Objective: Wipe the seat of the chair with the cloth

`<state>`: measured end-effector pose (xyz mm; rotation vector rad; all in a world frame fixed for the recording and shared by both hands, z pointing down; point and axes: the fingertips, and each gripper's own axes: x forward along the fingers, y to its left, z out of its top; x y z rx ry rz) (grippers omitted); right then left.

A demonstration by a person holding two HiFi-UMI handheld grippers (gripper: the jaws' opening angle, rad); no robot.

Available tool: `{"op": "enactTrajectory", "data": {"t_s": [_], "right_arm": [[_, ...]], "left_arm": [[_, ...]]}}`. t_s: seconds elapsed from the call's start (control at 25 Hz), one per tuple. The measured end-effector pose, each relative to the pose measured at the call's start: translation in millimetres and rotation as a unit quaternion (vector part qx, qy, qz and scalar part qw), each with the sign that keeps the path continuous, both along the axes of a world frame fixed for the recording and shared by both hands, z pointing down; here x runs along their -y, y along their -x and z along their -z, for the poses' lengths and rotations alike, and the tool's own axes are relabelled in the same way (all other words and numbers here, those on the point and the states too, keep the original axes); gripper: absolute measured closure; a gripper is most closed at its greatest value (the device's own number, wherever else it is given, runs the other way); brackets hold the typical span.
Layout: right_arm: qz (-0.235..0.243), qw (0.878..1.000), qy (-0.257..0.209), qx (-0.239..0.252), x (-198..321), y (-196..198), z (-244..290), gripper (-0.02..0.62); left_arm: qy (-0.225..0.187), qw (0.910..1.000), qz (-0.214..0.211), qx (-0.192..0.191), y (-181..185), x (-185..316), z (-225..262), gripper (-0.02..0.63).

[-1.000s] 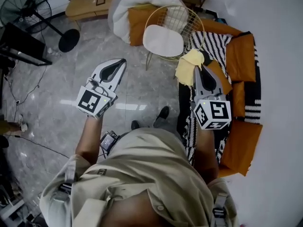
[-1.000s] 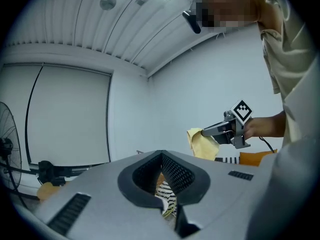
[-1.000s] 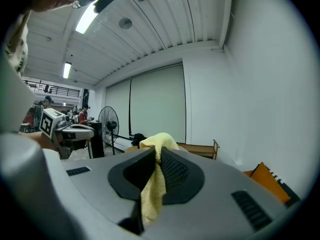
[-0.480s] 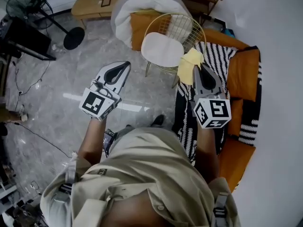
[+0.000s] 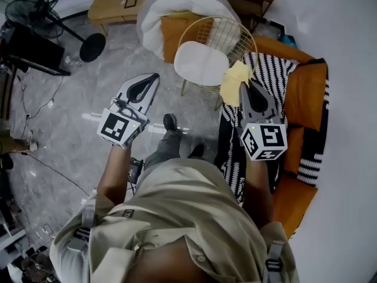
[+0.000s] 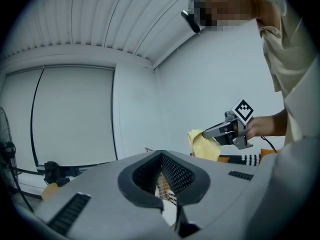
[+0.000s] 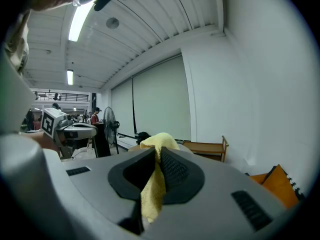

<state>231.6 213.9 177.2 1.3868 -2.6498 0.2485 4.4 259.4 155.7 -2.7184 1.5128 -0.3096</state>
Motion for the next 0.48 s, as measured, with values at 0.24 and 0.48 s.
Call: {"op": "enactTrajectory", "data": {"t_s": [0.24,0.48], "right_arm": [[-0.050,0.999,0.009,-0.016,28,-9,-8,0.551],[-0.098,0.994,0.017,-0.035,69,-6,-6,0.551]], "left_arm": [[-0.013,0.9993,-0.036,-0.004,5,66,-6,0.589],[-0.021,0.9959,-0.085,-0.021,5,143,-2,0.589]]}}
